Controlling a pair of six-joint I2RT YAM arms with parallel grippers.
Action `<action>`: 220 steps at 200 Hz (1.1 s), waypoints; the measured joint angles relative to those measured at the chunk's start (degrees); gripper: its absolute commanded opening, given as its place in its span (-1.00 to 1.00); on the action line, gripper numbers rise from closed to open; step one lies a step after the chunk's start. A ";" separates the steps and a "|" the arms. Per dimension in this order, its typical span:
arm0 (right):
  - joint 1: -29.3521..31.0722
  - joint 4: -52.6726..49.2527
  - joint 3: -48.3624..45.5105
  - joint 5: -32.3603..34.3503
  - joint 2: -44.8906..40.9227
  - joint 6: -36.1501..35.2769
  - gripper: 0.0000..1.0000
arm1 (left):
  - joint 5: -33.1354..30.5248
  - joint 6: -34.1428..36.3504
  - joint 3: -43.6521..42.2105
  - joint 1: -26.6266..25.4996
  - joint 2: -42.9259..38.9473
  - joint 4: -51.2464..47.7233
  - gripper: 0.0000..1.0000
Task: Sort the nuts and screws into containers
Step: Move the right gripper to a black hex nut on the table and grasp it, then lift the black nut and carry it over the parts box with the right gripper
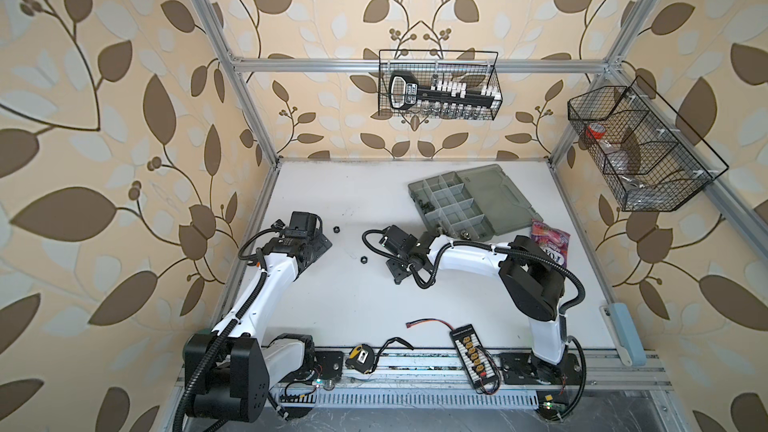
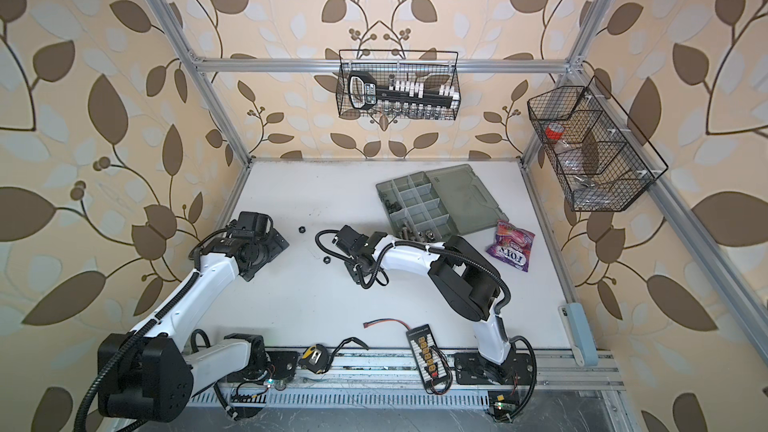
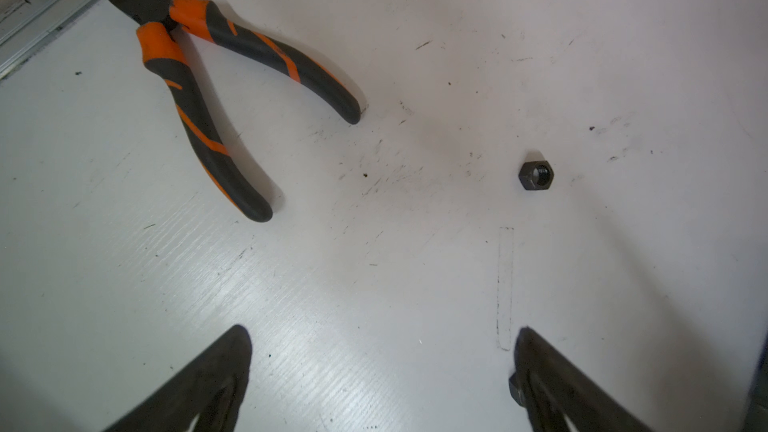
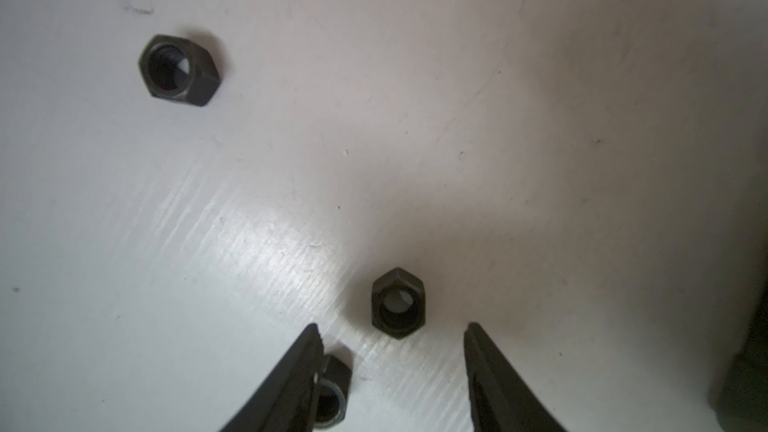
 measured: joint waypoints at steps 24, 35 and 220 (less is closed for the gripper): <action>-0.39 0.00 0.42 -0.11 0.81 0.09 -0.03 | 0.00 0.00 0.00 0.00 0.00 0.02 0.98; -0.63 -0.02 0.42 -0.22 1.09 0.00 -0.10 | 0.00 0.00 0.00 0.00 0.00 0.02 0.98; -1.33 0.31 1.92 -1.73 3.23 -0.07 -0.43 | 0.00 -0.02 0.00 0.00 0.00 0.04 0.98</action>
